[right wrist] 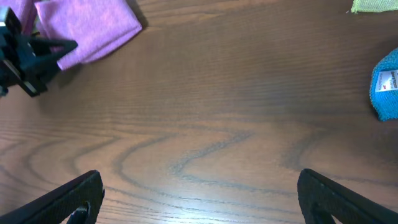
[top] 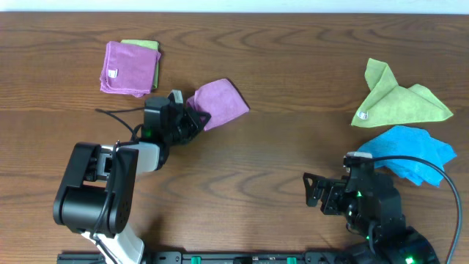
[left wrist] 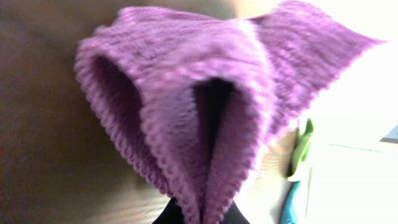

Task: Fold the cloth
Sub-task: 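Carry the folded purple cloth with the left gripper to the top-left stack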

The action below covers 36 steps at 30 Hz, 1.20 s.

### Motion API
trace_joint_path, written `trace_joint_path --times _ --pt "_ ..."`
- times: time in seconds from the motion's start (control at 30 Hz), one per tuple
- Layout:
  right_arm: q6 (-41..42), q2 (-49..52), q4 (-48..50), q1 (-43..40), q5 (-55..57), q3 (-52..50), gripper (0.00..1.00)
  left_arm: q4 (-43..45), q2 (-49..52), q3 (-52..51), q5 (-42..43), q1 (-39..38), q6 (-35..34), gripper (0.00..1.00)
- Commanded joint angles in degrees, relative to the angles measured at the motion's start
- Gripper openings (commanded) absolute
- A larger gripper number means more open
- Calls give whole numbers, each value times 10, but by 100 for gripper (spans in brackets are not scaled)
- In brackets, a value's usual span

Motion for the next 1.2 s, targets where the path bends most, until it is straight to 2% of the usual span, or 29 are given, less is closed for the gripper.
trace_joint_path --times 0.0,0.1,0.17,0.27,0.37,0.7,1.17 --pt "8 -3 -1 -5 6 -3 99 -7 -34 76 7 3 4 6" --pt "8 -3 -1 -5 6 -3 99 -101 -56 176 -30 12 21 6" --pt "8 -3 -1 -5 6 -3 99 -221 -56 266 -63 26 66 6" --pt "8 -3 -1 -5 6 -3 99 -357 -56 369 -137 44 141 6" --pt "8 -3 -1 -5 6 -3 99 -410 -56 431 -210 63 172 6" --pt "8 -3 -1 -5 6 -3 99 -404 -36 450 -340 113 215 6" --pt "8 -3 -1 -5 6 -3 99 -344 80 450 -376 119 214 6"
